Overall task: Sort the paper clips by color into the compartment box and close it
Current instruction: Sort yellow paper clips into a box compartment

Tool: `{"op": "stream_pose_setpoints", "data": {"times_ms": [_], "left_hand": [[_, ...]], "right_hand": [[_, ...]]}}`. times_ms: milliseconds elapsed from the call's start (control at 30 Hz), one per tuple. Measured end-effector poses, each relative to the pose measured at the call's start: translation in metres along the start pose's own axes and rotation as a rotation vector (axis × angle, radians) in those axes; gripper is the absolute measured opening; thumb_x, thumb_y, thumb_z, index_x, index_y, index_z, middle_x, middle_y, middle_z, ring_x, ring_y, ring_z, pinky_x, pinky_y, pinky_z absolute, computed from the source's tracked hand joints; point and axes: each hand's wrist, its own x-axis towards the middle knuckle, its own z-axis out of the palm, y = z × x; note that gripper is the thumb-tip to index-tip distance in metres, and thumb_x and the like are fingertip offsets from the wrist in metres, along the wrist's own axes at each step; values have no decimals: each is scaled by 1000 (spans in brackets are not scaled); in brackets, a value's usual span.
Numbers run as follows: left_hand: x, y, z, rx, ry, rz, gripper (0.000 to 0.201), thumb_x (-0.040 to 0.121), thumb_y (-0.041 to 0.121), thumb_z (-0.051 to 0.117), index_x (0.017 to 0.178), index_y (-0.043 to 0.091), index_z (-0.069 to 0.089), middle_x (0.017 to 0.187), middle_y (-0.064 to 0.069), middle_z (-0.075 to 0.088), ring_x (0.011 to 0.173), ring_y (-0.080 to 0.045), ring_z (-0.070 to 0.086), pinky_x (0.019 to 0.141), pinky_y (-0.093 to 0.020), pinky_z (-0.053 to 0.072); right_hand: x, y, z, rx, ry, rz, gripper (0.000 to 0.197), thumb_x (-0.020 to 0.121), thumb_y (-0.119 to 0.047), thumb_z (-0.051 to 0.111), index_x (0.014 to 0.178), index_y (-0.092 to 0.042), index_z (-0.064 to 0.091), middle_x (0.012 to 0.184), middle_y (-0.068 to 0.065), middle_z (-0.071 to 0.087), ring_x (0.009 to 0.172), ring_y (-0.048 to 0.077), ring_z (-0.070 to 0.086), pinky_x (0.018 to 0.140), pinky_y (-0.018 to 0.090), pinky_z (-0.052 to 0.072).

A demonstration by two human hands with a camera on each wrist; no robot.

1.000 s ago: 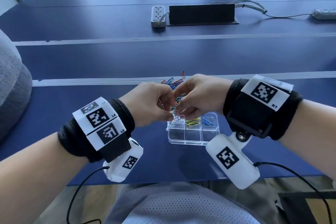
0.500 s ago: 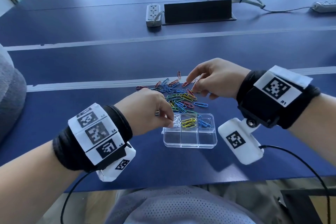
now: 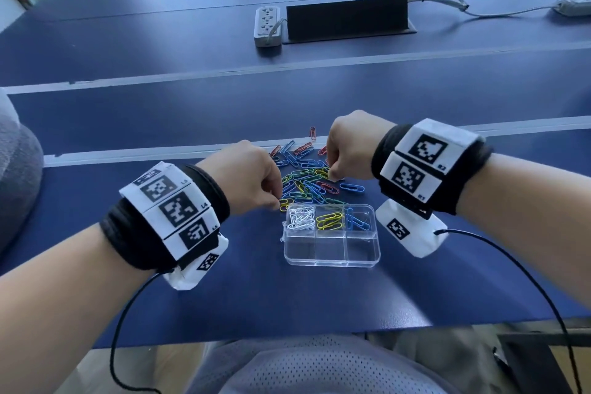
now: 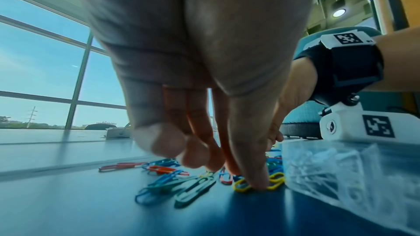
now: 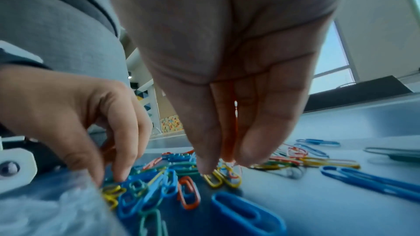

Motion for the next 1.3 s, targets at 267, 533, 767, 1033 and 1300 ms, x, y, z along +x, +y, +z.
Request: {"op": "stream_pose_setpoints", "data": {"times_ms": [267, 533, 767, 1033, 1300], "left_hand": [[2, 3, 1, 69, -23, 37, 10, 79, 25, 64, 79, 21, 73, 74, 6, 68, 69, -11, 54, 71, -23, 47], [0, 5, 7, 100, -31, 55, 11, 75, 21, 59, 64, 22, 57, 56, 11, 49, 63, -12, 46, 65, -21, 39], [0, 3, 5, 64, 21, 72, 16, 80, 29, 63, 93, 23, 69, 82, 7, 66, 72, -10, 50, 70, -20, 41], [4, 10, 5, 163, 23, 111, 16, 80, 21, 59, 84, 17, 73, 77, 5, 69, 71, -13, 49, 75, -26, 50], [0, 7, 4, 87, 14, 77, 7, 75, 17, 58, 78, 23, 56, 59, 13, 43, 61, -9, 41, 63, -21, 34]], "right_hand": [[5, 2, 4, -15, -15, 3, 15, 79, -21, 69, 91, -12, 71, 87, 6, 69, 88, 25, 65, 73, 27, 52], [-1, 10, -3, 125, -9, -15, 21, 82, -10, 54, 82, -26, 69, 58, -11, 53, 68, 14, 56, 73, 22, 49], [1, 2, 8, 44, 5, -45, 16, 78, -10, 62, 82, -18, 76, 89, 0, 73, 90, 22, 66, 81, 29, 55], [4, -4, 7, -39, 22, -20, 14, 80, -19, 69, 91, -11, 71, 98, 9, 71, 90, 28, 66, 78, 31, 55], [3, 2, 6, -6, 20, -7, 16, 81, -16, 63, 92, -12, 73, 87, 7, 69, 88, 27, 66, 75, 28, 55]]}}
